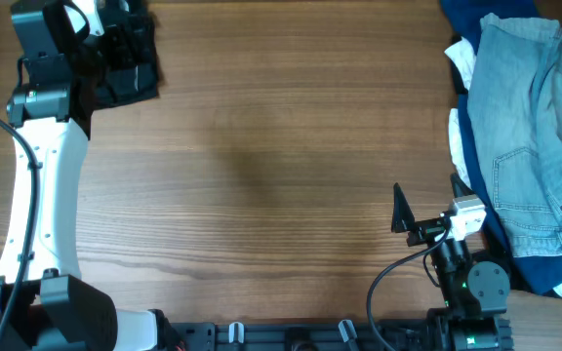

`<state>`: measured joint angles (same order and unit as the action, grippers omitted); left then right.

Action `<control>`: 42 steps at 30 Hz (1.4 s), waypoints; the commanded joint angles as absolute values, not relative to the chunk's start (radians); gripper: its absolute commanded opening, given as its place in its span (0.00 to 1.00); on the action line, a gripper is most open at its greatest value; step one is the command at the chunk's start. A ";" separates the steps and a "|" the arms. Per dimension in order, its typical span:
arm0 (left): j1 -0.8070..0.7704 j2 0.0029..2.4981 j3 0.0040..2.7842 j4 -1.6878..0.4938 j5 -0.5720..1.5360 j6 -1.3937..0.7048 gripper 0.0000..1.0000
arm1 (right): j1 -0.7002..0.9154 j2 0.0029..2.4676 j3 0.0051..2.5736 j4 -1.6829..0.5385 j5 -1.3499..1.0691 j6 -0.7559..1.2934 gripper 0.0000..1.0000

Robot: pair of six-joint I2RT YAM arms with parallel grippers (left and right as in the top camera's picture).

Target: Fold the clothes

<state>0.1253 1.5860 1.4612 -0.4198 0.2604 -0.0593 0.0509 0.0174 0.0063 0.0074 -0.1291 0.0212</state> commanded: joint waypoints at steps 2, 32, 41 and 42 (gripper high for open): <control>0.125 1.589 1.460 -0.417 0.269 -0.068 1.00 | 0.056 0.010 0.005 0.008 -0.111 0.027 1.00; 0.168 0.428 0.292 -0.066 0.258 -0.122 1.00 | 0.056 0.010 0.005 0.008 -0.111 0.027 1.00; 0.162 0.129 0.097 -0.071 0.242 -0.139 1.00 | 0.056 0.010 0.005 0.008 -0.111 0.027 1.00; 0.162 0.111 0.086 -0.071 0.242 -0.140 1.00 | 0.056 0.010 0.005 0.008 -0.111 0.027 1.00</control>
<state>0.1638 0.1669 0.1268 -0.0700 0.2527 -0.1261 0.0517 0.0193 0.0063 0.0044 -0.1253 0.0212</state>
